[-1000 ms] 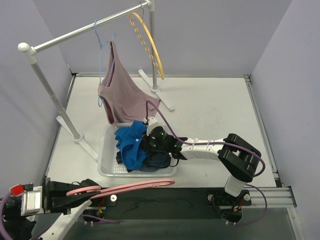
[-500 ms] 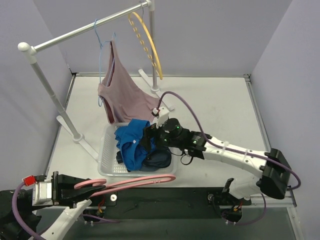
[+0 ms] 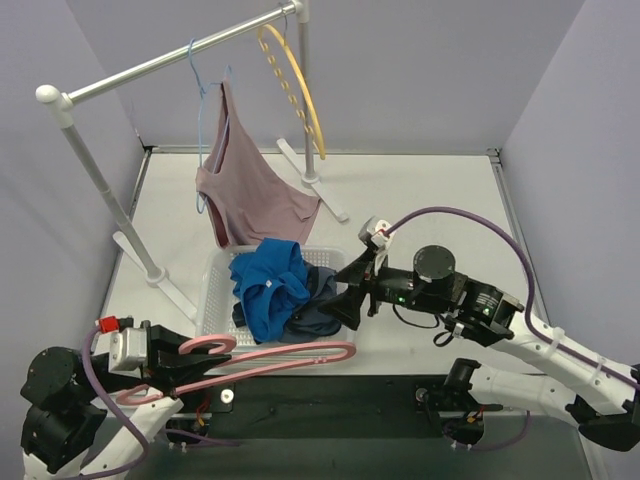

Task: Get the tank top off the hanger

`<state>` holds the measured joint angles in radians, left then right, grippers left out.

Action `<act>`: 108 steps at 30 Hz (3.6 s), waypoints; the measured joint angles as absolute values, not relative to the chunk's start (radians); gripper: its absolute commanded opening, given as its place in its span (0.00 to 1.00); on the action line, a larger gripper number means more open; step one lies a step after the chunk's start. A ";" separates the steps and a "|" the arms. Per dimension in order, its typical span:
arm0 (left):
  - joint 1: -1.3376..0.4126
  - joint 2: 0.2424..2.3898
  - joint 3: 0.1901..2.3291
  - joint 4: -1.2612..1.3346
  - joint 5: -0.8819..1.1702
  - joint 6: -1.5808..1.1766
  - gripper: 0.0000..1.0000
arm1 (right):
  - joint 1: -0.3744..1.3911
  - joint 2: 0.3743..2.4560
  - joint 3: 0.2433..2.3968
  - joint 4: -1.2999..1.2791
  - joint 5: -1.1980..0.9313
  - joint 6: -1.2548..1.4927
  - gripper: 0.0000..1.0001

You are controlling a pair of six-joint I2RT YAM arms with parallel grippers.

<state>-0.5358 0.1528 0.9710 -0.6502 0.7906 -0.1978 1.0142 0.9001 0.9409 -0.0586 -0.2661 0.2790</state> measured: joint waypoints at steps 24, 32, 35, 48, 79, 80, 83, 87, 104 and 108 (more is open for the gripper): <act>-0.536 0.192 0.902 -0.559 0.794 -0.252 0.00 | 1.055 0.803 0.832 -0.134 -0.780 0.086 0.00; -0.536 0.228 0.900 -0.532 0.772 -0.274 0.48 | 1.057 0.758 0.830 -0.147 -0.731 0.054 0.00; -0.536 0.231 0.900 -0.530 0.746 -0.273 0.79 | 1.061 0.735 0.830 -0.153 -0.700 0.049 0.00; -0.536 0.235 0.953 -0.548 0.519 -0.231 0.97 | 1.061 0.613 0.913 -0.338 -0.425 -0.022 0.00; -0.536 0.049 0.675 -0.577 0.077 -0.163 0.97 | 0.997 1.273 1.461 -0.278 0.353 -0.117 0.00; -0.536 0.049 0.674 -0.576 0.080 -0.163 0.97 | 0.986 1.307 1.492 -0.251 0.364 -0.126 0.00; -0.536 0.043 0.665 -0.572 0.086 -0.163 0.97 | 0.957 1.381 1.574 -0.195 0.375 -0.134 0.00; -0.536 0.022 0.653 -0.572 0.087 -0.163 0.97 | 0.931 1.453 1.694 -0.152 0.369 -0.134 0.00; -0.536 0.009 0.647 -0.571 0.091 -0.163 0.97 | 0.855 1.726 1.922 -0.089 0.327 -0.081 0.00; -0.536 0.008 0.648 -0.574 0.084 -0.163 0.90 | 0.850 1.745 1.922 -0.089 0.324 -0.067 0.11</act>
<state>-0.5358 0.0082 0.6483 -0.5739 0.0845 -0.1631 0.8501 1.7454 1.9221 -0.0891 0.3244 -0.0673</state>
